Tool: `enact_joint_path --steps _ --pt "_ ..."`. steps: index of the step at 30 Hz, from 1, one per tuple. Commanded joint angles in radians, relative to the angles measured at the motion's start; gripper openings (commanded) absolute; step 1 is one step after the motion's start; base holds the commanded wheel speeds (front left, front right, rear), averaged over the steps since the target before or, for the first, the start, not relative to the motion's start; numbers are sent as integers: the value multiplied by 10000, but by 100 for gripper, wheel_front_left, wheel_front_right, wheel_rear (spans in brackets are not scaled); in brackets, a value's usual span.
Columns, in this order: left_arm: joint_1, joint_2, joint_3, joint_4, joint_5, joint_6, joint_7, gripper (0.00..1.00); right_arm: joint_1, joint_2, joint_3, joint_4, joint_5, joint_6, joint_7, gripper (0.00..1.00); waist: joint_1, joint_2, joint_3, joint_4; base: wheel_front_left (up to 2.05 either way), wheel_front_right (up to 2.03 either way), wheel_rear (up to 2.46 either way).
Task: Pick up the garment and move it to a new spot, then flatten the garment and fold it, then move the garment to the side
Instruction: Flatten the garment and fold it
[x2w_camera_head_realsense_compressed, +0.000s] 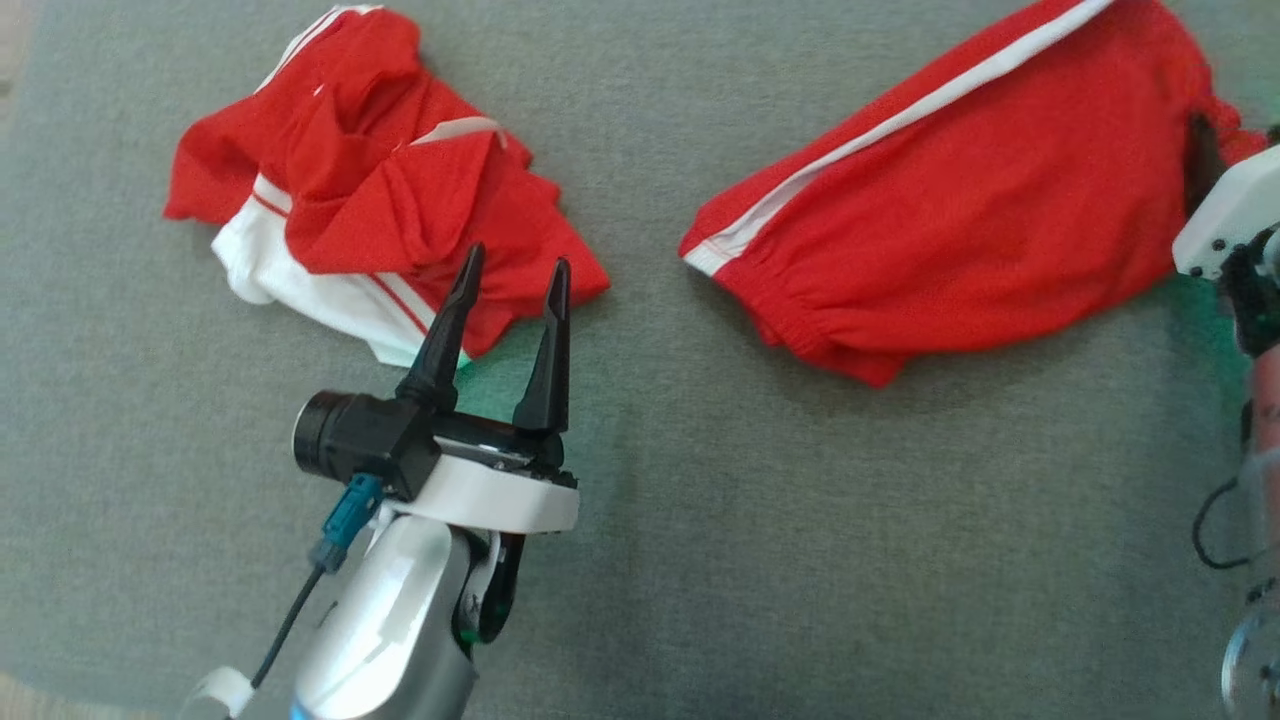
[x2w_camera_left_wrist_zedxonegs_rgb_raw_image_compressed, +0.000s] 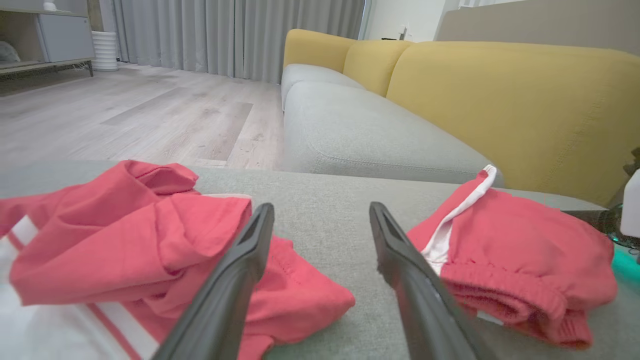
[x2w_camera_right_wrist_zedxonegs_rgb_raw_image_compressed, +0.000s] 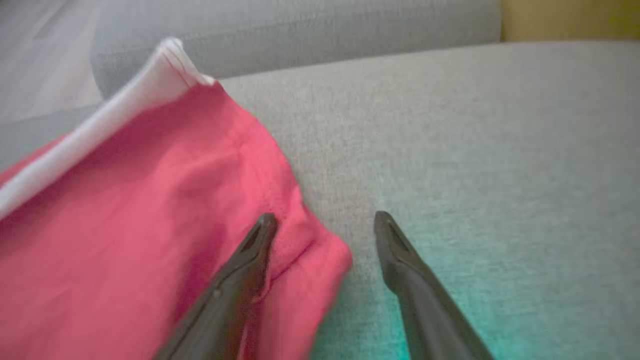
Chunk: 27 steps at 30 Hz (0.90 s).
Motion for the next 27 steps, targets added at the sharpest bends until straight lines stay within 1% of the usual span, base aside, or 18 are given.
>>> enact_joint_path --steps 1,4,8,12,13,16,17,18,22,23,27 --pt "-271 26 202 -273 27 13 -62 100 -281 -13 92 -125 -75 -9 39 100 -2 0 107 128 0 0 0" --pt "-307 23 48 -288 -80 78 -62 100 -525 -19 88 571 -255 -9 86 100 -2 0 126 175 0 0 0" --pt "-346 21 -90 -322 -217 225 -62 100 -719 36 476 1231 -202 -9 12 100 -2 0 89 119 0 0 0" --pt "-367 20 -156 -300 -229 254 -63 100 -859 64 1124 1691 1 -9 -71 100 -2 0 29 -8 0 0 0" --pt "-394 20 -175 -287 -228 248 -63 100 -914 45 1493 1866 166 -9 -103 100 -2 0 27 -62 0 0 0" --pt "-444 19 -213 -282 -244 252 -63 100 -983 -6 2062 2096 468 -9 -99 100 -2 0 40 -110 0 0 0" --pt "-457 19 -228 -280 -249 250 -63 100 -1003 -45 2245 2160 585 -9 -93 14 -2 0 44 -116 0 0 0" --pt "-467 19 -248 -277 -254 253 -63 100 -1022 -91 2433 2190 689 -9 -134 0 -2 0 46 -120 0 0 0" --pt "-438 19 -278 -208 -257 263 -63 100 -1046 -355 2964 2225 1056 -9 -521 0 -2 0 -86 -156 0 0 0" --pt "-367 19 -235 -127 -236 251 -63 100 -1026 -528 3167 2262 1185 -9 -739 0 -2 0 -228 -205 0 0 0" --pt "-206 19 -90 -32 -169 203 -63 100 -905 -911 3325 2412 1457 -9 -1092 0 -2 0 -585 -363 0 0 0"
